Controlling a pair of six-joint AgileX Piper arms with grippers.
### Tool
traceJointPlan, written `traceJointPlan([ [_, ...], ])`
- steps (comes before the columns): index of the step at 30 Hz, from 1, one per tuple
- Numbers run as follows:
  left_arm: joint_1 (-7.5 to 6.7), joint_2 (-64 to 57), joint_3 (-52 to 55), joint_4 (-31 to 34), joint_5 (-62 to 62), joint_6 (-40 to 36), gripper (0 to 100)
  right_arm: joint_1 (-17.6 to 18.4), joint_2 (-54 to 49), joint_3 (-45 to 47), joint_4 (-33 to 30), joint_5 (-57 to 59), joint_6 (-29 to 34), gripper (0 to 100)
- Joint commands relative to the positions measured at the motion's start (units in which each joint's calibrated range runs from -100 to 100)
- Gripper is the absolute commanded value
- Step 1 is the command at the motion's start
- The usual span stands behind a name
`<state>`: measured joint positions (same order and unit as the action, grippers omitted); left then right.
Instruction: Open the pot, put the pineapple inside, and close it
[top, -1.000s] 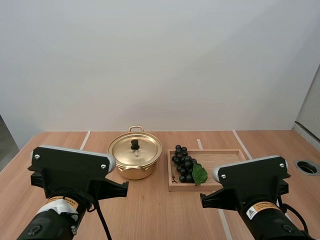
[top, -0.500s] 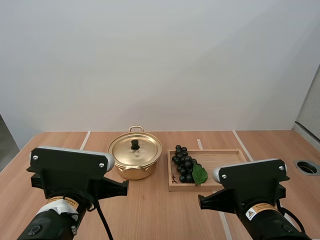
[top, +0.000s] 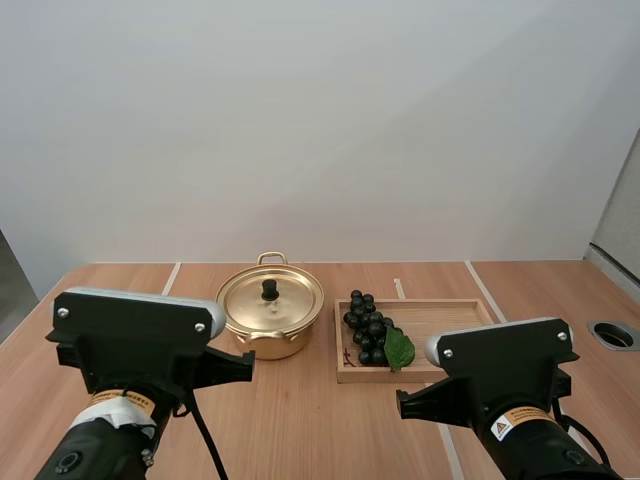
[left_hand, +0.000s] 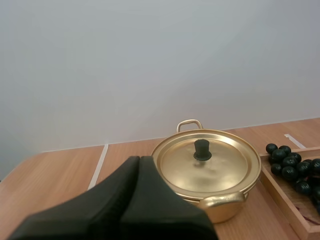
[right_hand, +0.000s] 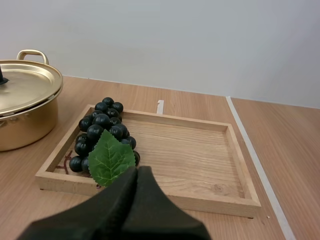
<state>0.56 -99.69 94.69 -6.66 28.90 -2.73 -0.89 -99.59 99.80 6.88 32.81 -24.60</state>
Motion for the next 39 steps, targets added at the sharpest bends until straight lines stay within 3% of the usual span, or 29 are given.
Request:
traceJointPlan([
  [1, -0.19, -0.3, 3.0, 0.3, -2.1, 0.1, 0, 0.1, -0.4, 0.2, 0.0, 0.0, 0.0, 0],
  [4, -0.19, -0.3, 5.3, 0.3, -6.9, 0.1, 0, 0.1, -0.4, 0.2, 0.0, 0.0, 0.0, 0],
  [15, -0.19, -0.3, 5.3, 0.0, 1.7, -1.3, 0, 0.1, -0.4, 0.2, 0.0, 0.0, 0.0, 0],
  [39, -0.19, -0.3, 5.3, 0.0, 1.6, -2.4, 0, 0.1, -0.4, 0.2, 0.0, 0.0, 0.0, 0],
])
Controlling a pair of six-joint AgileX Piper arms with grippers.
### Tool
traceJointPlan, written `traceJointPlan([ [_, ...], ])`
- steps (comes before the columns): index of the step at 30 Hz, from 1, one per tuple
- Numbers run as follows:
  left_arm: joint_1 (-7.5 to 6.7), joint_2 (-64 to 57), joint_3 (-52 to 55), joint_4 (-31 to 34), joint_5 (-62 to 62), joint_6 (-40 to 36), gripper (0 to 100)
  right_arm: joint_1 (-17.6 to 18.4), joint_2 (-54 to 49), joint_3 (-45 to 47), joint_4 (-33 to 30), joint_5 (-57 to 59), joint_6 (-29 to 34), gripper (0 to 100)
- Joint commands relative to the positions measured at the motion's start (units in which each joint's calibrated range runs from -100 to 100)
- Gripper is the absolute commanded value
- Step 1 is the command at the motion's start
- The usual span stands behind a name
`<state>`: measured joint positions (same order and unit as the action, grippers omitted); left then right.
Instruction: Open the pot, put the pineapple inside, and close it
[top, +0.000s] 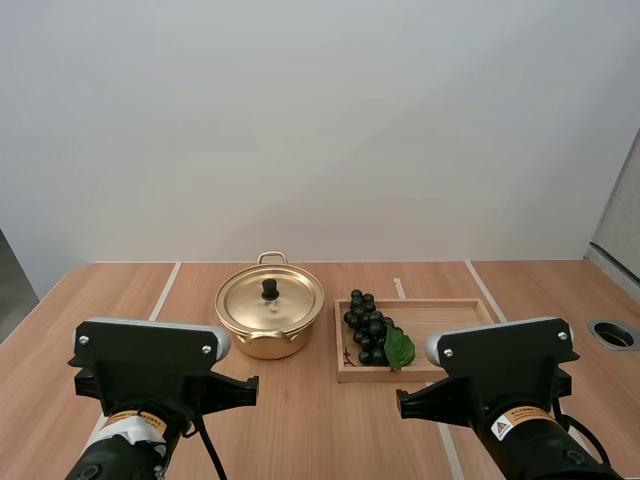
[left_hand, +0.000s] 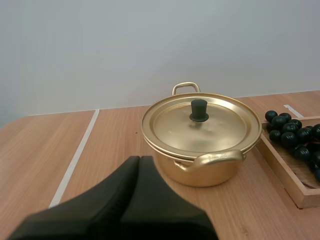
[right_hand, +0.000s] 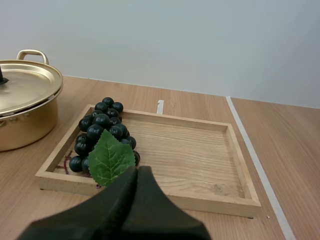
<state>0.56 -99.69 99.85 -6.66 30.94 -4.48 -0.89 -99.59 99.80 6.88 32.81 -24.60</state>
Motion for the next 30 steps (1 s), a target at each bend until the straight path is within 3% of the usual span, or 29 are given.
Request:
traceJointPlan([
  [1, -0.19, -0.3, 0.1, 0.0, -0.4, -0.6, 0, 0.1, -0.4, 0.2, 0.2, 0.0, 0.0, 0],
  [12, -0.19, -0.3, 0.1, 0.0, -0.6, -0.6, 0, 0.1, -0.4, 0.2, 6.0, 0.0, 0.4, 0],
  [18, -0.19, -0.3, 0.1, 0.0, -0.7, -0.6, 0, 0.1, -0.4, 0.2, 6.0, 0.8, 5.8, 0],
  [27, -0.19, -0.3, 0.1, 0.0, -0.7, -0.6, 0, 0.0, -0.4, 0.2, 5.9, 0.8, 6.0, 0],
  [30, -0.19, -0.3, 0.1, 0.0, -0.7, -0.6, 0, 0.0, -0.4, 0.2, 2.6, -0.4, 6.0, 0],
])
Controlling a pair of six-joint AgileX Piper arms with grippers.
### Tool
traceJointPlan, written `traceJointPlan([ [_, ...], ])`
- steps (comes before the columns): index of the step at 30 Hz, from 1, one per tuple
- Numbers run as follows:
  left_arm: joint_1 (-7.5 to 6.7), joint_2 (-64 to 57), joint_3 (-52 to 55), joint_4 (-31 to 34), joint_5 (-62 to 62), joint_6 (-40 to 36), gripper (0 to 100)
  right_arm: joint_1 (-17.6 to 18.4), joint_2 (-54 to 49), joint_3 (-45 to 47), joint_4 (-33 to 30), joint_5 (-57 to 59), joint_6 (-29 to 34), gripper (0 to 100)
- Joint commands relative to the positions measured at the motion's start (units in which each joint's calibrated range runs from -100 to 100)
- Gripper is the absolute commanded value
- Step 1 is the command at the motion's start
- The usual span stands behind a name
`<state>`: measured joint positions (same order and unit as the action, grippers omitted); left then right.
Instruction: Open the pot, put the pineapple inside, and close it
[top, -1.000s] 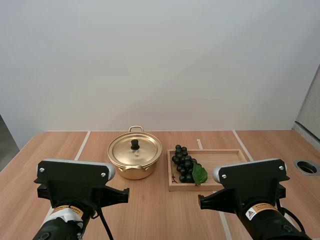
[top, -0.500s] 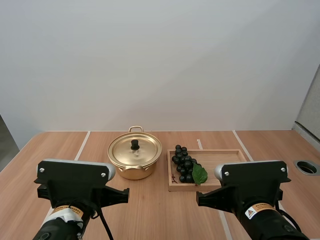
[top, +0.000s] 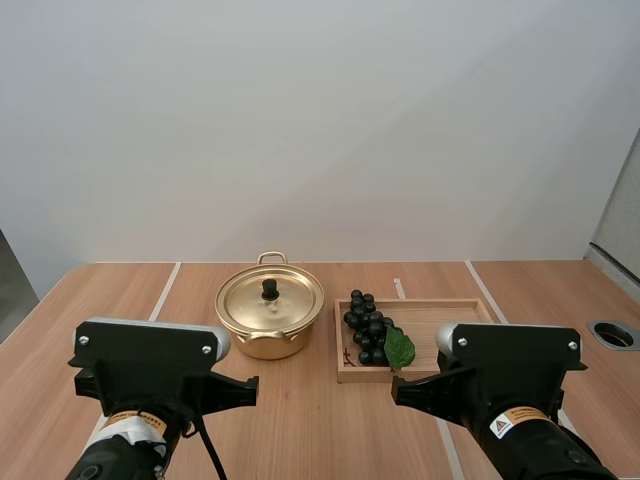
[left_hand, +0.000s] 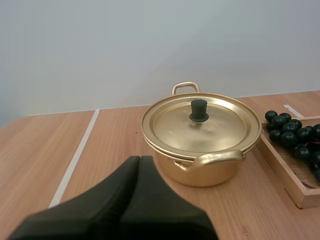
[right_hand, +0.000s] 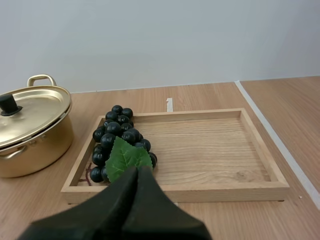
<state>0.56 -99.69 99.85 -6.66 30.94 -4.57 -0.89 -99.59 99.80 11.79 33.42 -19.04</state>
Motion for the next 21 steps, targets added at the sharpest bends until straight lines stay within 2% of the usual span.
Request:
traceJointPlan([
  [1, -0.19, -0.3, 0.1, 0.0, -0.7, -0.5, 0, 0.0, -0.4, 0.2, -3.6, -1.4, 0.4, 0],
  [9, -0.19, -0.3, 0.1, 0.0, -0.7, -0.5, 0, -0.1, -0.4, 0.2, -10.2, -1.5, 0.4, 0],
  [14, -0.19, -0.3, 0.1, 0.0, -0.7, -0.5, 0, -0.1, -0.4, 0.2, -10.3, -1.4, 0.4, 0],
  [21, -0.19, -0.3, 0.1, 0.0, -0.7, -0.5, 0, -0.1, -0.4, 0.2, -9.9, -1.4, 4.7, 0],
])
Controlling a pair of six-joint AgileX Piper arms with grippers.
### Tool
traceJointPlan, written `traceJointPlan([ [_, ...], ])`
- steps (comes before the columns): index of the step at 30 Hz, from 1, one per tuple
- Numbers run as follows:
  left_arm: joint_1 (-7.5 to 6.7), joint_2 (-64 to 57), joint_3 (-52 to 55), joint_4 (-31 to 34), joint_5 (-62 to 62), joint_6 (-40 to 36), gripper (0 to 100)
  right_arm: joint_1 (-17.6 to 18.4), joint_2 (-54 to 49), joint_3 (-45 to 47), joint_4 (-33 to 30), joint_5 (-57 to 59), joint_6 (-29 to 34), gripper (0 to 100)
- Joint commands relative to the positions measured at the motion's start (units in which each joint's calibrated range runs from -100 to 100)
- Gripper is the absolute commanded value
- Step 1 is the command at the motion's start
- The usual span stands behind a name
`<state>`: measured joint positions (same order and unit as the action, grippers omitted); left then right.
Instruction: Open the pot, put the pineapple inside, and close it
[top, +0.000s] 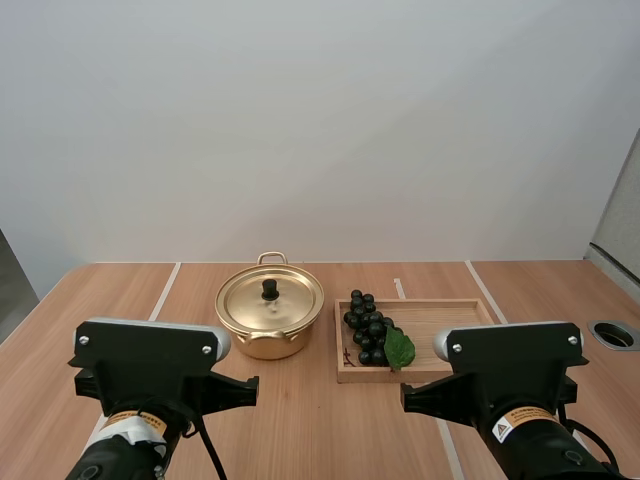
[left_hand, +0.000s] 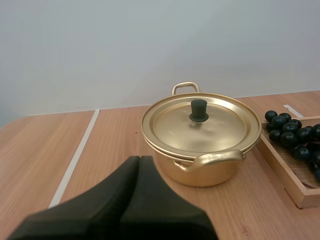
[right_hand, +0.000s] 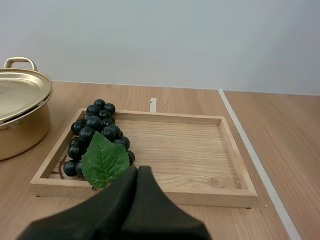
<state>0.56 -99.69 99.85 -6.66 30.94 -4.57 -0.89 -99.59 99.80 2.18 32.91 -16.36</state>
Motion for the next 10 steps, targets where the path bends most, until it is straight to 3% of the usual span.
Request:
traceJointPlan([
  [1, -0.19, -0.3, 0.1, 0.0, -0.7, -0.5, 0, -0.1, -0.4, 0.2, -0.3, -0.9, 2.8, 0],
  [10, -0.19, -0.3, 0.1, 0.0, -0.7, -0.5, 0, -0.1, -0.4, 0.2, -0.3, -1.0, 4.8, 0],
])
